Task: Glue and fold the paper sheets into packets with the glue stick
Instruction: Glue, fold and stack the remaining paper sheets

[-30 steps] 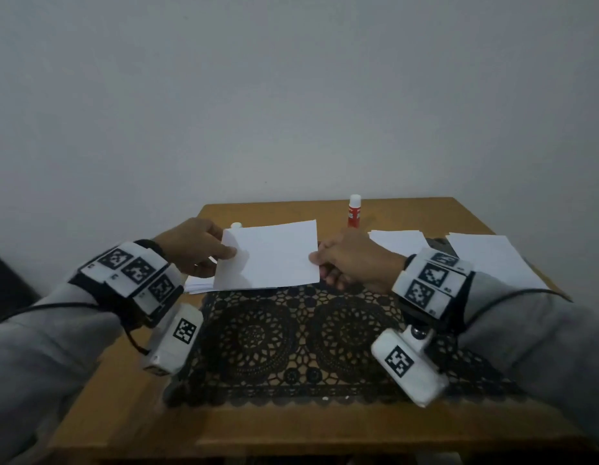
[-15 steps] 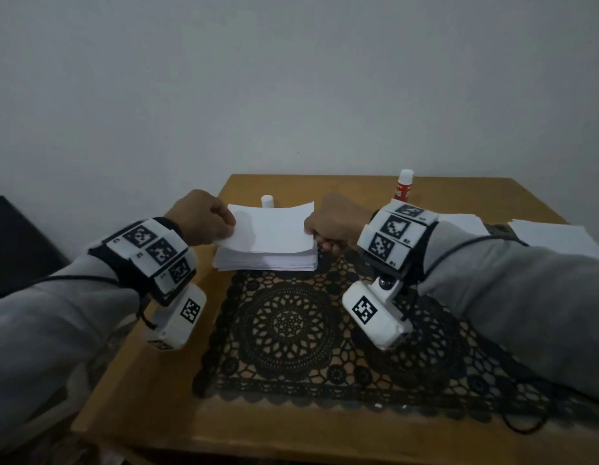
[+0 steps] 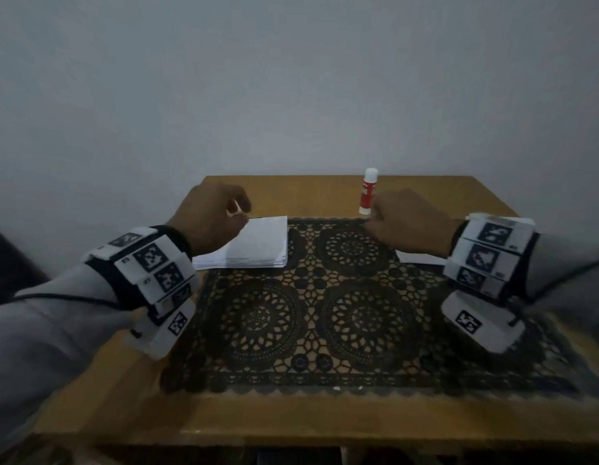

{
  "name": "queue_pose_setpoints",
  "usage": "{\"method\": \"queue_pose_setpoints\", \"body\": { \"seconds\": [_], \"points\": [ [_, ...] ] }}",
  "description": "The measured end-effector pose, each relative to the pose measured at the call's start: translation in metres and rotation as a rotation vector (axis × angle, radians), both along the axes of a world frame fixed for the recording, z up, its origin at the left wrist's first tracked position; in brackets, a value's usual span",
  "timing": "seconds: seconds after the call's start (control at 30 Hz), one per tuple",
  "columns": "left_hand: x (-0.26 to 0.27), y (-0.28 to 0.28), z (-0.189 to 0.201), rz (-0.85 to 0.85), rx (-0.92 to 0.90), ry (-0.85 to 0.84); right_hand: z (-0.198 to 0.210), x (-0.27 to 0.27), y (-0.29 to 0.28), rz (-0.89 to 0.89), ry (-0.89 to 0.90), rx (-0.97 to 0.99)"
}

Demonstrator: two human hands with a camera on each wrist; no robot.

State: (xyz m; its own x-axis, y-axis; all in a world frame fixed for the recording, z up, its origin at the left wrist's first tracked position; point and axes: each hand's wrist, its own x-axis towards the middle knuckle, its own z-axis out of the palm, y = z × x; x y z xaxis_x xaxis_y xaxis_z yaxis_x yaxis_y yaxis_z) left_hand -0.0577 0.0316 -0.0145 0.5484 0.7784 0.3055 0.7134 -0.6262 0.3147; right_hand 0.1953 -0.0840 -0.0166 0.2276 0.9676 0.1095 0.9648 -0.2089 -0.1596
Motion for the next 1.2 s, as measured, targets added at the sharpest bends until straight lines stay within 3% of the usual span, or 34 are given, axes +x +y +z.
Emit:
{"method": "queue_pose_setpoints", "body": {
  "seconds": [0.13,0.3,0.5,0.6,1.03,1.2],
  "points": [
    [0.059,-0.041,0.007,-0.283,0.002,0.091,-0.008,0.058,-0.04,-0.08,-0.147,-0.016],
    [0.143,-0.076,-0.008,-0.514,-0.089,0.299,-0.025,0.104,-0.072,-0.175,-0.059,-0.02],
    [0.214,-0.075,-0.026,-0.525,-0.122,0.479,-0.032,0.111,-0.071,-0.217,0.149,0.12],
    [0.231,-0.072,-0.028,-0.513,-0.109,0.566,-0.038,0.117,-0.065,-0.251,0.152,0.174],
    [0.236,-0.087,-0.018,-0.6,0.196,0.665,-0.041,0.125,-0.062,-0.282,0.14,0.275],
    [0.239,-0.087,-0.016,-0.574,0.195,0.609,-0.041,0.126,-0.063,-0.289,0.139,0.266]
  ]
}}
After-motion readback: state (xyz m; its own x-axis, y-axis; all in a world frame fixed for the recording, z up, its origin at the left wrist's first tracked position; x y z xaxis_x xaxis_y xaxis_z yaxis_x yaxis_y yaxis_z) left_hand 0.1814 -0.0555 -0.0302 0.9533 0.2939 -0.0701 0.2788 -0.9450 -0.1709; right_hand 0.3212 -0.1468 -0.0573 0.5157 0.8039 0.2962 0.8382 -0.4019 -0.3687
